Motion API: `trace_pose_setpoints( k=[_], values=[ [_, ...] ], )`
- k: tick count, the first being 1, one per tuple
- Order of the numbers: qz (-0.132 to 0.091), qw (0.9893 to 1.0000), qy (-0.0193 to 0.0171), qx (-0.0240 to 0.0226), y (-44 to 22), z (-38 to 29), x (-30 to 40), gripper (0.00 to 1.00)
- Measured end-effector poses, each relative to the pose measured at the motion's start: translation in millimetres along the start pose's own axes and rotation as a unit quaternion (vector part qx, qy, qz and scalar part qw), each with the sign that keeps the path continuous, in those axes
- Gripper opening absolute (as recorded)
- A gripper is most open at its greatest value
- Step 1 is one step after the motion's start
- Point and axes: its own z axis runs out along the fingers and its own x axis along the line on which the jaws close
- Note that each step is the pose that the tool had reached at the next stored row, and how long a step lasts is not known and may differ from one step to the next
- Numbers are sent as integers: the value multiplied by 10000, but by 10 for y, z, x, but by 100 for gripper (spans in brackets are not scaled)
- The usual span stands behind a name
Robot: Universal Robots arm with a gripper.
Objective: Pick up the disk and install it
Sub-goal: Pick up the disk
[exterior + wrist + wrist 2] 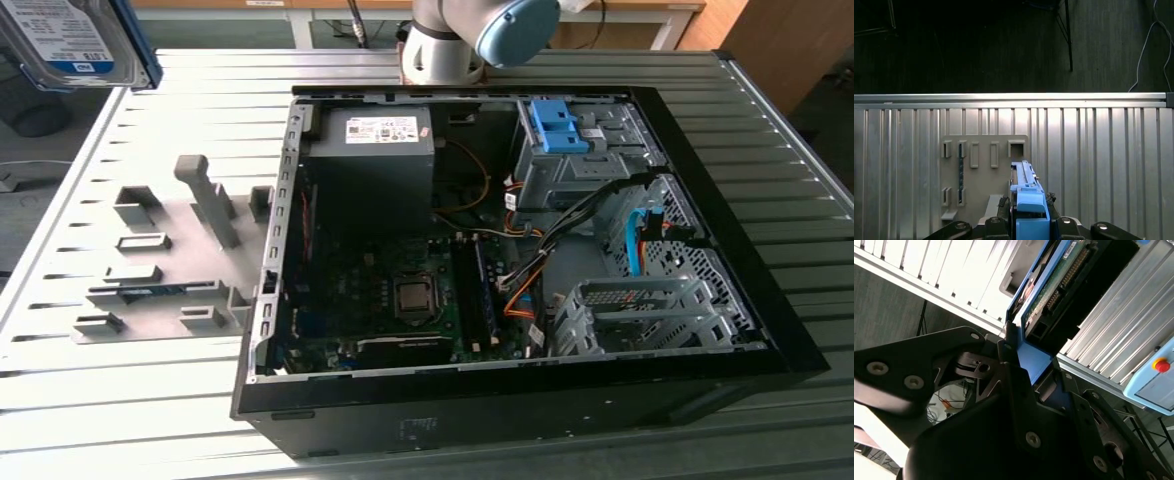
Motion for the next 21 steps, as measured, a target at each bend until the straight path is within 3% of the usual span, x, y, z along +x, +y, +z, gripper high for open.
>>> trace_pose_setpoints(
  k=[11,21],
  values=[
    [0,10000,0,0,-66,-1,-1,37],
    [0,10000,0,0,-173,-4,-4,37]
  ],
)
